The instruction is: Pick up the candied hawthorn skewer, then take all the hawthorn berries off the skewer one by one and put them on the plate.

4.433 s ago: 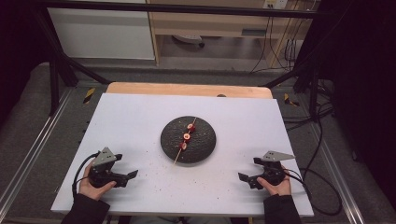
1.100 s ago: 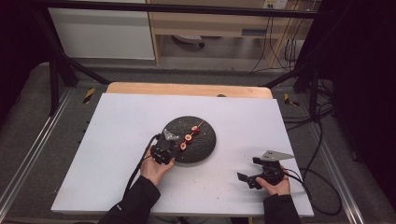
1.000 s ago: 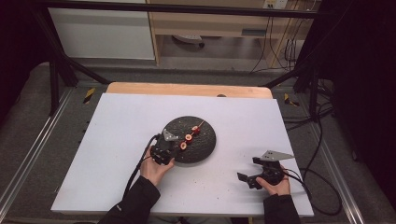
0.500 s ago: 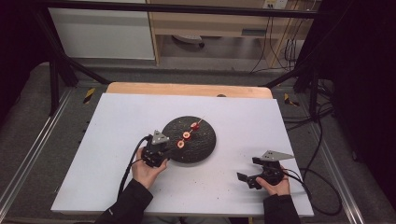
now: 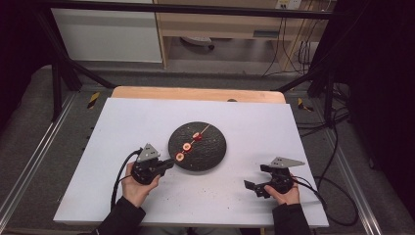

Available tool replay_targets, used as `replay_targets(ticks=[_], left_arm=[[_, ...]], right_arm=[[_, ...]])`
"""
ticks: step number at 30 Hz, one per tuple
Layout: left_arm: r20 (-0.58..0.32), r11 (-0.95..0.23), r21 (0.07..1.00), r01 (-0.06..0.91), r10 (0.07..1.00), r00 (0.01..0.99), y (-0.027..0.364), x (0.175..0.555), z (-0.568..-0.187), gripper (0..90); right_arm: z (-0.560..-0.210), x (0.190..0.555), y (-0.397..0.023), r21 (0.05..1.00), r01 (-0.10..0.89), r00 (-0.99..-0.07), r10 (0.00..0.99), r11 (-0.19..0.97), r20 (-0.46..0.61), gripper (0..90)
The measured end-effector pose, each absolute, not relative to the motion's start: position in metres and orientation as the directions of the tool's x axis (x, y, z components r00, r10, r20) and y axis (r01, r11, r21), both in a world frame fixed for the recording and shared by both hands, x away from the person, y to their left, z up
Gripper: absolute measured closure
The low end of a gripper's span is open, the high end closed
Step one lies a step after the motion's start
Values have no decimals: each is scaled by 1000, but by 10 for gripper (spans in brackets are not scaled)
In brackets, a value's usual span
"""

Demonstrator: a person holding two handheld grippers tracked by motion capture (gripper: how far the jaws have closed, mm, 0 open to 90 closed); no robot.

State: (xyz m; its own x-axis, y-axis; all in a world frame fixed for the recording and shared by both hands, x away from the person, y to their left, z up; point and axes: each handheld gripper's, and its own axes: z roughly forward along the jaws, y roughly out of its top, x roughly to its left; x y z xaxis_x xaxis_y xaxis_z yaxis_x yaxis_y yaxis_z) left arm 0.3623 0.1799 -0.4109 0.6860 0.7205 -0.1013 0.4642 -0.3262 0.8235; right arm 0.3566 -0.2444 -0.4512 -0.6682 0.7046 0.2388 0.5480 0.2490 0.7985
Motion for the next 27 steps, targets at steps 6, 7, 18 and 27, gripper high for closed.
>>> replay_targets(ticks=[6, 7, 18, 27], left_arm=[[-122, -309, 833, 459, 707, 697, 196, 355, -415, 881], [-127, -306, 834, 460, 704, 699, 198, 353, -416, 882], [-148, -293, 849, 440, 667, 730, 205, 343, -419, 882], [-142, -306, 855, 418, 637, 758, 200, 339, -420, 881]], right_arm=[[-449, 357, -234, 803, 541, -680, 692, 251, 242, 7], [-448, 357, -228, 798, 544, -679, 694, 259, 238, 7], [-442, 360, -193, 794, 538, -703, 671, 283, 237, 7], [-431, 364, -165, 807, 516, -726, 648, 288, 233, 9]])
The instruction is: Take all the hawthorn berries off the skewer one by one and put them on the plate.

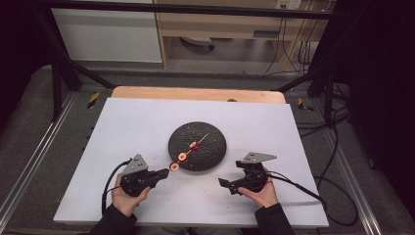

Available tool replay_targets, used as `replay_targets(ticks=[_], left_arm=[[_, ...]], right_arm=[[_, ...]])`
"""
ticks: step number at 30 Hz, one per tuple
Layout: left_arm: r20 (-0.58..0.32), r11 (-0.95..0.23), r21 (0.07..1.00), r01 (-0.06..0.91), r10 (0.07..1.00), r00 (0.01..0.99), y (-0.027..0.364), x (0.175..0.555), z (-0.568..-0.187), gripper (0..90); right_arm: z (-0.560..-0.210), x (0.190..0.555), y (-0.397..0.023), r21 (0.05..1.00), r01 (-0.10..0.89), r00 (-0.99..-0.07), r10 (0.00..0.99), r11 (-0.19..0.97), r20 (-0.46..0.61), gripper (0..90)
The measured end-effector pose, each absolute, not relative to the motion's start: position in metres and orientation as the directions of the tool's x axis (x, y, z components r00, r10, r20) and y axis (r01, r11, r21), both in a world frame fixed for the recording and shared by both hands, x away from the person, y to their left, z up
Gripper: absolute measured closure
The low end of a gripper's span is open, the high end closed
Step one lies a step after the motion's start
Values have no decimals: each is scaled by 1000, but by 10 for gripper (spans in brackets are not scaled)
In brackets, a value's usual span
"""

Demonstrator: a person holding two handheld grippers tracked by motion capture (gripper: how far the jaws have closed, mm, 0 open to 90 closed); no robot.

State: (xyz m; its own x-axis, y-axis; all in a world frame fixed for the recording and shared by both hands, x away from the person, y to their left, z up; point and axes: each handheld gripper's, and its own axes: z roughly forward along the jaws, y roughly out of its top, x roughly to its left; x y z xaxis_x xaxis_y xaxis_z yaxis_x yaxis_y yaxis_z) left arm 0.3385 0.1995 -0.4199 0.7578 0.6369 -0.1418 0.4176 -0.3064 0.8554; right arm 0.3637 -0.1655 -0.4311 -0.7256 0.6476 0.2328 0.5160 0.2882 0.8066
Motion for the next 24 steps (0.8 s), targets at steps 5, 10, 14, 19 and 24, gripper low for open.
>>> replay_targets(ticks=[5, 10, 14, 19, 24], left_arm=[[-133, -312, 861, 401, 624, 770, 194, 335, -420, 881], [-124, -330, 860, 389, 604, 787, 188, 332, -421, 881], [-118, -341, 860, 379, 590, 798, 182, 328, -422, 881], [-107, -357, 861, 362, 569, 815, 176, 325, -423, 882], [-104, -360, 866, 348, 550, 829, 171, 321, -423, 881]], right_arm=[[-417, 368, -148, 833, 483, -750, 618, 271, 234, 22], [-411, 372, -138, 841, 472, -760, 606, 266, 235, 39], [-408, 377, -131, 845, 472, -762, 598, 251, 248, 76], [-410, 384, -130, 845, 477, -764, 589, 241, 264, 148], [-409, 387, -131, 855, 465, -782, 559, 229, 276, 225]])
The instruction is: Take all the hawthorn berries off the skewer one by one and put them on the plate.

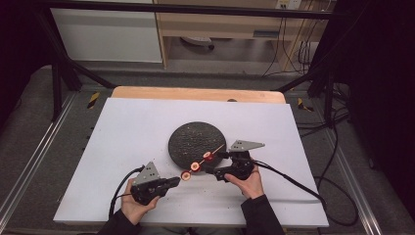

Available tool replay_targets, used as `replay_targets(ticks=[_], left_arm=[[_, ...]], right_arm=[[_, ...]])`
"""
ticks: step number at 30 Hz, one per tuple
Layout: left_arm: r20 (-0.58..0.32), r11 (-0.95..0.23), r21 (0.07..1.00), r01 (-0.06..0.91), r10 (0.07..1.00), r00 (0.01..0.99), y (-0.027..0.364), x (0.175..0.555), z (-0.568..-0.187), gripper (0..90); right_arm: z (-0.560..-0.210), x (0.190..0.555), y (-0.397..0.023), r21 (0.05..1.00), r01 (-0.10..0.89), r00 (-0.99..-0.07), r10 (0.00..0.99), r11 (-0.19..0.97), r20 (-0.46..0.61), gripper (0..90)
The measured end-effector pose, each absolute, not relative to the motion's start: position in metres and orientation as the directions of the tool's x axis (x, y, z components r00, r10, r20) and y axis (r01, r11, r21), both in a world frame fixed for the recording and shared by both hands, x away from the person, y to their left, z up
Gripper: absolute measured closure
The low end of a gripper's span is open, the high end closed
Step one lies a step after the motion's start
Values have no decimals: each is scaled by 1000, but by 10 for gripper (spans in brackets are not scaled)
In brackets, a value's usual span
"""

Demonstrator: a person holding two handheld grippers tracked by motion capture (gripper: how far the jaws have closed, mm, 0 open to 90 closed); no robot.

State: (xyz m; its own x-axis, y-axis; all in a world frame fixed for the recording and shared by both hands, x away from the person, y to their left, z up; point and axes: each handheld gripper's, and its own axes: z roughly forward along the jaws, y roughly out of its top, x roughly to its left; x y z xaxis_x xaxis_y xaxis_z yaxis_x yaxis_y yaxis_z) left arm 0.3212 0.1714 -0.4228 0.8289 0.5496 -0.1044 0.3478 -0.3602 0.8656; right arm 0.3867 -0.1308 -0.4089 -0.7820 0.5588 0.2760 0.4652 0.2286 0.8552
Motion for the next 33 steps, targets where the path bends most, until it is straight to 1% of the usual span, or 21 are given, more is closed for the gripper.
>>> replay_targets(ticks=[4, 10, 11, 12, 13, 14, 17, 24, 33], left_arm=[[-104, -362, 870, 336, 531, 841, 170, 319, -423, 881], [-107, -359, 873, 329, 516, 850, 170, 319, -423, 882], [-107, -359, 874, 327, 515, 850, 170, 319, -423, 881], [-108, -357, 875, 327, 515, 851, 170, 318, -423, 881], [-108, -358, 875, 327, 513, 851, 171, 319, -423, 881], [-107, -358, 875, 325, 513, 852, 171, 319, -423, 881], [-108, -360, 874, 326, 510, 853, 172, 319, -424, 881], [-102, -355, 879, 318, 512, 853, 176, 319, -423, 881], [-95, -343, 885, 315, 529, 843, 191, 319, -422, 882]], right_arm=[[-407, 387, -132, 862, 456, -797, 534, 223, 284, 294], [-405, 388, -133, 866, 450, -814, 500, 218, 296, 426], [-405, 388, -133, 867, 450, -813, 500, 215, 298, 484], [-405, 388, -133, 867, 450, -813, 500, 215, 298, 484], [-405, 388, -134, 865, 454, -815, 492, 216, 305, 527], [-405, 388, -134, 865, 454, -815, 492, 216, 305, 527], [-403, 388, -135, 863, 460, -814, 487, 209, 316, 584], [-398, 392, -139, 862, 472, -801, 497, 183, 333, 597], [-386, 410, -151, 864, 485, -775, 525, 138, 351, 597]])
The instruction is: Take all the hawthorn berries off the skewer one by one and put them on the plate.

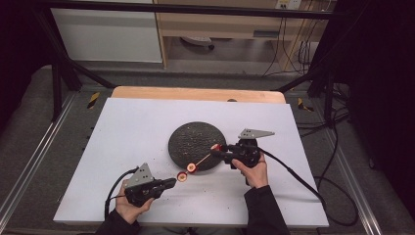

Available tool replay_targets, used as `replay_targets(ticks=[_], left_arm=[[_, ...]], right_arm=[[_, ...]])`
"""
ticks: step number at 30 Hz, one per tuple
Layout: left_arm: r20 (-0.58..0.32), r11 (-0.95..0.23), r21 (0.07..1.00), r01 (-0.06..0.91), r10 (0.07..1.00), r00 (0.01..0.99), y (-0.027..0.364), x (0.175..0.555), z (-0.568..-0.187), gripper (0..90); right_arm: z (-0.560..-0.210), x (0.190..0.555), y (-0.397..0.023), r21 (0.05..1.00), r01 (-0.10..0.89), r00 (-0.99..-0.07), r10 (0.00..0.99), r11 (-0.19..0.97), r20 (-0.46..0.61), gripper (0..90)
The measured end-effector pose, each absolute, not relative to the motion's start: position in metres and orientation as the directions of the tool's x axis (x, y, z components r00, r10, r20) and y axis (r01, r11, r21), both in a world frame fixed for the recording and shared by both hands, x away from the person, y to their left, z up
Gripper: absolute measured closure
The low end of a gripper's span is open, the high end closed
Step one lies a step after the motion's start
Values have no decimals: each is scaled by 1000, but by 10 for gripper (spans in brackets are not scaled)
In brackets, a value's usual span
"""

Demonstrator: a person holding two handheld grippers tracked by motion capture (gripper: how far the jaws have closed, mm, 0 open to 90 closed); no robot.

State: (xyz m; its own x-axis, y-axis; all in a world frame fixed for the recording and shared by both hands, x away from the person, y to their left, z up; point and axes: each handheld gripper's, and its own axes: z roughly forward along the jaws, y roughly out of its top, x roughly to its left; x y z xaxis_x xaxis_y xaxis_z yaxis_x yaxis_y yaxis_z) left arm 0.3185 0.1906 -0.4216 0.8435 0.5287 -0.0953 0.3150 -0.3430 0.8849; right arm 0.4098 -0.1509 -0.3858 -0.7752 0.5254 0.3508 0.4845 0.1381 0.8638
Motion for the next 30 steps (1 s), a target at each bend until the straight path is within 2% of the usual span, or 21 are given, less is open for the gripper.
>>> replay_targets(ticks=[12, 30], left_arm=[[-92, -320, 889, 327, 576, 813, 208, 321, -421, 882], [-110, -287, 882, 375, 648, 754, 215, 329, -421, 882]], right_arm=[[-374, 441, -160, 871, 469, -729, 621, 148, 288, 597], [-438, 458, -111, 778, 532, -728, 649, 335, 218, 594]])
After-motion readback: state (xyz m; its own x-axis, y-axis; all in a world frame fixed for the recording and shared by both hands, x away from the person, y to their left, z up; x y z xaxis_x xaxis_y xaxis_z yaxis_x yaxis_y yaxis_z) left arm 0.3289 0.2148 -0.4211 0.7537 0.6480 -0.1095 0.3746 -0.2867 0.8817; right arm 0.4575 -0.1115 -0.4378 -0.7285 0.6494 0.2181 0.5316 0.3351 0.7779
